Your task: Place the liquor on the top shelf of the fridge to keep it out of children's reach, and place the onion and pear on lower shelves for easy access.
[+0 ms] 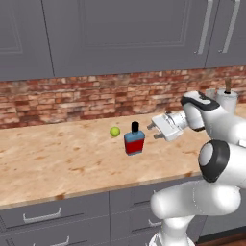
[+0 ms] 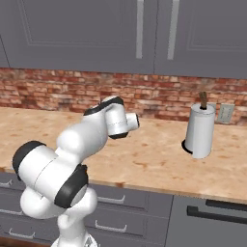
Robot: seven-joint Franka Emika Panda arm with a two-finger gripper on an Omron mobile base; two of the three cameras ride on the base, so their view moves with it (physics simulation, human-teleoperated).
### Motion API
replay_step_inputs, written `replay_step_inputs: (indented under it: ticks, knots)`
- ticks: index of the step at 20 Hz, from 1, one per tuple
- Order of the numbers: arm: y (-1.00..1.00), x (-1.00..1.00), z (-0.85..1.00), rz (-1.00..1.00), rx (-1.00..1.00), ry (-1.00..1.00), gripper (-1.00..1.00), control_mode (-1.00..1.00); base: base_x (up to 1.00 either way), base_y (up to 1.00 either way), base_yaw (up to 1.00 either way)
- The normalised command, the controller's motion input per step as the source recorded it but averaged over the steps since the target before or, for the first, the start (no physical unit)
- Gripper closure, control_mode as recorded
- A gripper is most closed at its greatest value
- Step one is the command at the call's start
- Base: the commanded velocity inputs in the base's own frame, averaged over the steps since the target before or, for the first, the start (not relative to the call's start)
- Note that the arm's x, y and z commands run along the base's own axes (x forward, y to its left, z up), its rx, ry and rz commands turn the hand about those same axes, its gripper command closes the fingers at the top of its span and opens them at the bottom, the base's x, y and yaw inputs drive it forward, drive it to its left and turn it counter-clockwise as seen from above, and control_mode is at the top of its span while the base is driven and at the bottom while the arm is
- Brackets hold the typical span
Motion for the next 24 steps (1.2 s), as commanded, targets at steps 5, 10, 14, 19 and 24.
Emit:
replay_step_inputs:
  ticks: [5,10,14,19,24]
  knots:
    - [0.08,0.13,-0.05,0.0,0.01,-0.05,-1.0,-1.0,0.0,0.0,0.0]
    - [0.17,0.11,-0.04,0.0,0.0,-0.01,-1.0,-1.0,0.0,0.0,0.0]
    - [0.07,0.21,-0.07,0.0,0.01,0.0,-1.0,-1.0,0.0,0.0,0.0]
    - [0.04,0.26,-0.14,0.0,0.0,0.0,-1.0,-1.0,0.0,0.0,0.0]
    - [0.13,0.23,-0.18,0.0,0.0,0.0,-1.0,-1.0,0.0,0.0,0.0]
